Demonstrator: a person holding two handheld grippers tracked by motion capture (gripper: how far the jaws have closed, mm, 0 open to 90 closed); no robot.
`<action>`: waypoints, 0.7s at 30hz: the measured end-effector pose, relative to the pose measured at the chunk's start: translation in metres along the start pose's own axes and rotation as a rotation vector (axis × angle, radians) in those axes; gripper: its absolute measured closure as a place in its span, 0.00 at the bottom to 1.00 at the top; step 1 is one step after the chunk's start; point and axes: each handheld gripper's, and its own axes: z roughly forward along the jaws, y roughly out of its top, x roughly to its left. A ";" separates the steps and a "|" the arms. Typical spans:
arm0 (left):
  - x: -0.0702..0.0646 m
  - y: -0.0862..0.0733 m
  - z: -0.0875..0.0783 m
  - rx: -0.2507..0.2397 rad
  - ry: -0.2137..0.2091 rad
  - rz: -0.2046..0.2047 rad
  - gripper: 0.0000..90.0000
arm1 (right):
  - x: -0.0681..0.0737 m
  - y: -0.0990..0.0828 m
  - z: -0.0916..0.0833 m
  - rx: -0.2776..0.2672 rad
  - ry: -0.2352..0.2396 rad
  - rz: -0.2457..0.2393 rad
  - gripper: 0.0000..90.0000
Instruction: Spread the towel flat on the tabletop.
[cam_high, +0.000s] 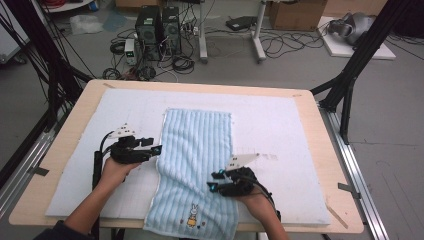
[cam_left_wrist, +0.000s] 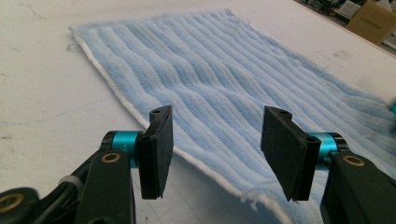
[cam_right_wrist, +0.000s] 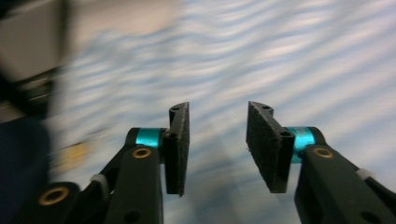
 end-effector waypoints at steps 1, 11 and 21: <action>0.001 0.000 0.000 0.003 0.002 -0.001 0.49 | -0.008 0.002 0.002 -0.001 -0.078 0.013 0.61; 0.002 -0.001 -0.001 0.014 0.006 0.000 0.49 | -0.028 0.006 0.015 0.091 -0.206 -0.011 0.97; 0.008 0.009 0.009 -0.003 0.020 -0.010 0.48 | -0.036 0.001 -0.020 -0.023 -0.133 0.028 0.73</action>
